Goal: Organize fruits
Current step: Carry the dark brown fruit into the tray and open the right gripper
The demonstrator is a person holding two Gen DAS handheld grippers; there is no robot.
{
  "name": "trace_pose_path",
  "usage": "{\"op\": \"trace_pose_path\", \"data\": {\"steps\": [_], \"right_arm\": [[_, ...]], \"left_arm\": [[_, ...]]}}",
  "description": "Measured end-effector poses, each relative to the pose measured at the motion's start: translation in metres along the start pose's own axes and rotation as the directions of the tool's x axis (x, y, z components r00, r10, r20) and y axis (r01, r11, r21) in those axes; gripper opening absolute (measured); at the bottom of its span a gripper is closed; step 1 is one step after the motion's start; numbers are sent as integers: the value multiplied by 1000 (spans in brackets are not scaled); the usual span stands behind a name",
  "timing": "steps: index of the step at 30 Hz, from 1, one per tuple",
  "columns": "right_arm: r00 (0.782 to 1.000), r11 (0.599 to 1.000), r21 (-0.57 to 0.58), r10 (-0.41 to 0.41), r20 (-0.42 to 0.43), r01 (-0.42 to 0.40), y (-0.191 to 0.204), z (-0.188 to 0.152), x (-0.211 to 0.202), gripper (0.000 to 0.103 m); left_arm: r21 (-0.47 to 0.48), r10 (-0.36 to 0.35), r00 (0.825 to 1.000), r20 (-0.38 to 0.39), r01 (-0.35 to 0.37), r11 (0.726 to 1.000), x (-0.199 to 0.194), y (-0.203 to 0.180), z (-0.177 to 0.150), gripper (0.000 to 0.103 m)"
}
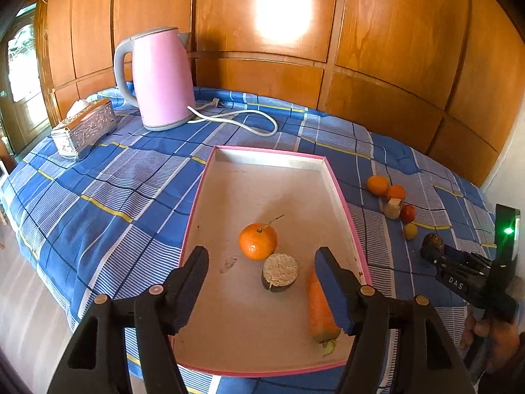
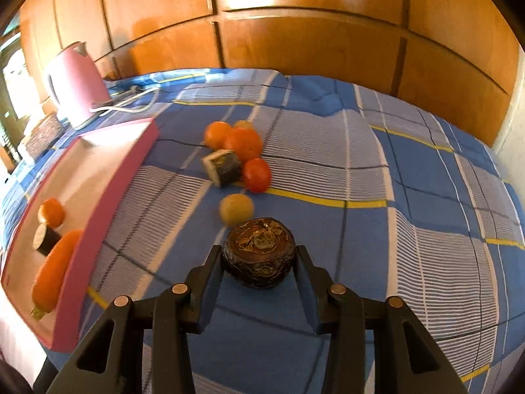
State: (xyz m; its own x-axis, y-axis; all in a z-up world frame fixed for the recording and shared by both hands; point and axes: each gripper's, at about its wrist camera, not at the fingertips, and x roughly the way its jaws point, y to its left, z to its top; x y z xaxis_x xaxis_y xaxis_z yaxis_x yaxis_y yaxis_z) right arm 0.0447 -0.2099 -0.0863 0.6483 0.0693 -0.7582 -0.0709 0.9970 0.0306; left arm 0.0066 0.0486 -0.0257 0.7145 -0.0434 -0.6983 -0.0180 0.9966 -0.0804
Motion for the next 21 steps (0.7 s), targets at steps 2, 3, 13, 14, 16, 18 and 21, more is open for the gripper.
{"op": "trace_pose_path", "data": {"steps": [2, 3, 13, 14, 16, 18, 21], "right_arm": [[1000, 1000, -1, 18, 4, -18, 5, 1, -3, 43], [1000, 1000, -5, 26, 7, -26, 8, 2, -5, 43], [990, 987, -87, 137, 21, -135, 53, 11, -20, 43], [988, 984, -96, 153, 22, -151, 58, 12, -21, 43], [980, 973, -125, 197, 23, -192, 74, 17, -24, 43], [972, 962, -148, 234, 17, -229, 88, 23, -24, 43], [957, 945, -162, 289, 4, -285, 107, 32, -24, 43]], "left_arm": [[-3, 2, 1000, 0, -2, 1000, 0, 1, 0, 70], [-5, 2, 1000, -1, -2, 1000, 0, 1, -1, 70], [-25, 5, 1000, 4, -5, 1000, -1, 8, -2, 72], [-28, 6, 1000, 5, -5, 1000, -1, 9, -2, 72], [-36, 9, 1000, 9, -9, 999, -2, 13, -2, 72], [-50, 16, 1000, 16, -15, 999, -3, 17, -1, 72], [-77, 35, 999, 20, -33, 996, -3, 28, 0, 72]]}}
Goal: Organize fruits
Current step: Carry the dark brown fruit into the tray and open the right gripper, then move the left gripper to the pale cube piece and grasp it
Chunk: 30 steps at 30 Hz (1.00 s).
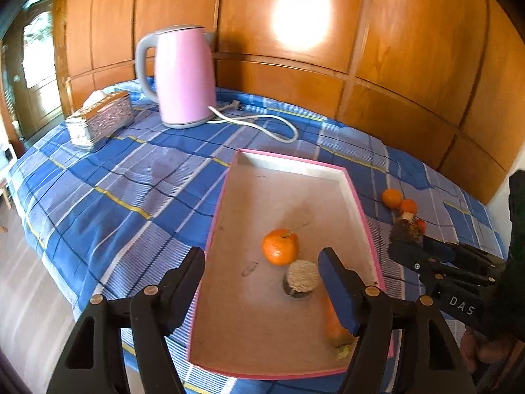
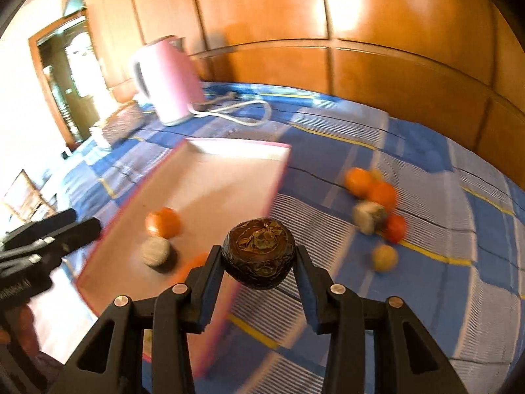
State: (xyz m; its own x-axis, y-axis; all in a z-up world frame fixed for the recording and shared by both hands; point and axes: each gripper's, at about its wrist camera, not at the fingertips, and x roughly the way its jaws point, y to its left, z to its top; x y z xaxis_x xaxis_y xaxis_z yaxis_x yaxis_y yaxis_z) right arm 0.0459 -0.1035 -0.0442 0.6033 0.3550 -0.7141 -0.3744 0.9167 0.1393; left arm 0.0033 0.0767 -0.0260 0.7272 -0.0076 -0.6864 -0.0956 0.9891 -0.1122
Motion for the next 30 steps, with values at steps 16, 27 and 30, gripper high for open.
{"op": "trace_pose_path", "data": {"steps": [16, 27, 30], "right_arm": [[1000, 1000, 10, -10, -17, 10, 18, -1, 18, 69], [990, 987, 89, -139, 9, 137, -18, -16, -6, 76], [983, 974, 141, -182, 18, 177, -36, -21, -14, 76]], "left_arm": [[-1, 5, 999, -39, -5, 1000, 10, 4, -6, 72], [13, -41, 998, -53, 42, 999, 10, -5, -8, 72], [29, -54, 997, -56, 56, 998, 10, -10, -8, 72]]}}
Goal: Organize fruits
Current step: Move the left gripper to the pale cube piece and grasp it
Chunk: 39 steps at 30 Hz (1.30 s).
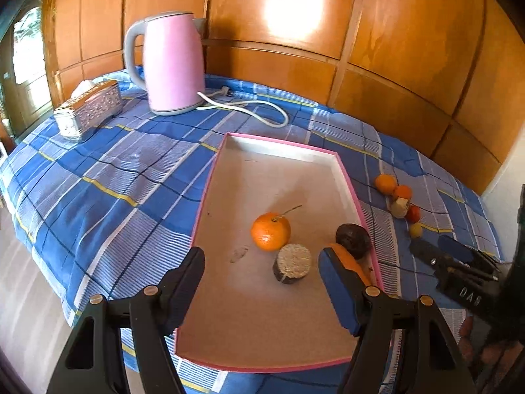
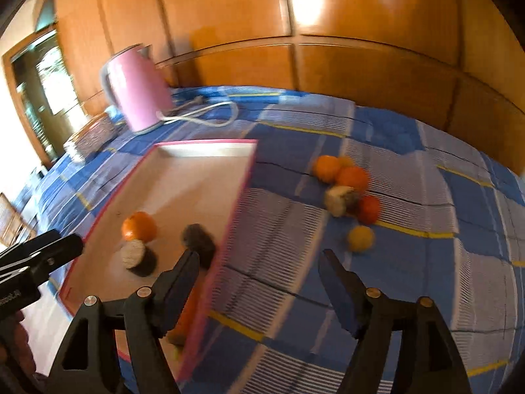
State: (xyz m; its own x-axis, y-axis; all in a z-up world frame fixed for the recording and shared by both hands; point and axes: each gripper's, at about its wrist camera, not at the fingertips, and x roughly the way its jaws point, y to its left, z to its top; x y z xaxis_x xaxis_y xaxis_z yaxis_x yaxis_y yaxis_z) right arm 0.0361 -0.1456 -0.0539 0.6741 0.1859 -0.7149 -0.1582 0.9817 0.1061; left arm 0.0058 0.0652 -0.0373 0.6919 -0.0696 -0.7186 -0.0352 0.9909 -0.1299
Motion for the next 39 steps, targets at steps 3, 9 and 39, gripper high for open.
{"op": "trace_pose_path", "data": {"steps": [3, 9, 39], "right_arm": [[999, 998, 65, -26, 19, 25, -24, -2, -7, 76], [998, 986, 152, -63, -14, 65, -57, -6, -8, 57], [997, 991, 113, -68, -33, 72, -89, -17, -1, 32]], "left_arm": [[38, -19, 1000, -8, 19, 999, 2, -11, 1, 72], [135, -34, 999, -14, 36, 990, 7, -36, 3, 73], [286, -240, 950, -200, 291, 913, 87, -158, 46, 38]]}}
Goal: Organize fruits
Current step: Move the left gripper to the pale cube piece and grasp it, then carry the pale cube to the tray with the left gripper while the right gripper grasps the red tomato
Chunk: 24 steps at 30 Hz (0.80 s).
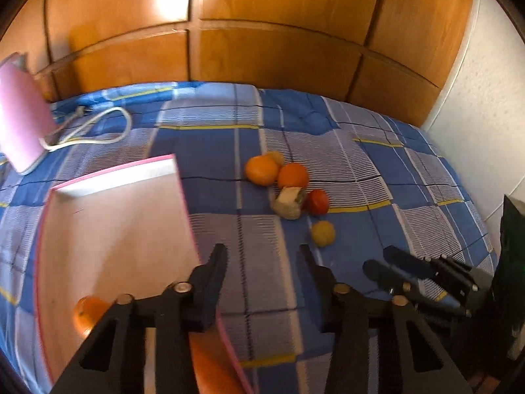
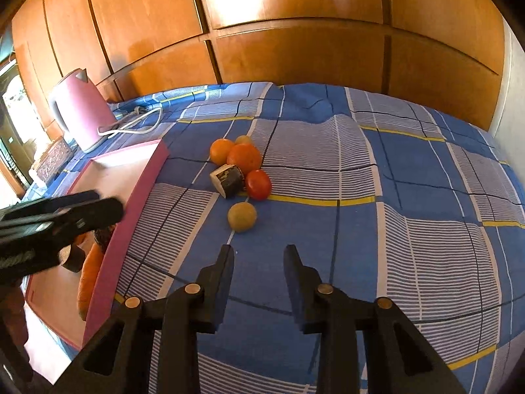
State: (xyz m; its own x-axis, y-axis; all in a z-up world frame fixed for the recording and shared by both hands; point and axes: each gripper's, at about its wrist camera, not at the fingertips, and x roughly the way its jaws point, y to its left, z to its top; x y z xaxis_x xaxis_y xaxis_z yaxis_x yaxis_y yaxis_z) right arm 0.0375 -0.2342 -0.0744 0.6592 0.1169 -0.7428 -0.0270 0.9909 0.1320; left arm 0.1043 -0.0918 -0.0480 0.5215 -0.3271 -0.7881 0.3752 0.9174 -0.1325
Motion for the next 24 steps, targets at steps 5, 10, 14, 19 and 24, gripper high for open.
{"op": "trace_pose_path", "data": {"steps": [5, 10, 14, 19, 24], "right_arm": [[1000, 1000, 21, 19, -12, -18, -9, 1, 4, 32], [1000, 999, 33, 28, -13, -28, -17, 4, 5, 32], [999, 998, 47, 39, -16, -38, -22, 6, 7, 32], [998, 997, 60, 53, -24, -51, -27, 7, 11, 32], [998, 996, 64, 57, -35, -54, -29, 8, 16, 32]], "left_arm": [[5, -47, 998, -46, 48, 999, 31, -13, 17, 36], [-3, -73, 994, -80, 73, 997, 59, -18, 30, 36], [-19, -81, 991, -102, 79, 997, 76, -15, 39, 38], [-30, -81, 989, -127, 78, 996, 97, -12, 43, 38], [-40, -104, 988, -117, 100, 994, 100, -7, 42, 37]]}}
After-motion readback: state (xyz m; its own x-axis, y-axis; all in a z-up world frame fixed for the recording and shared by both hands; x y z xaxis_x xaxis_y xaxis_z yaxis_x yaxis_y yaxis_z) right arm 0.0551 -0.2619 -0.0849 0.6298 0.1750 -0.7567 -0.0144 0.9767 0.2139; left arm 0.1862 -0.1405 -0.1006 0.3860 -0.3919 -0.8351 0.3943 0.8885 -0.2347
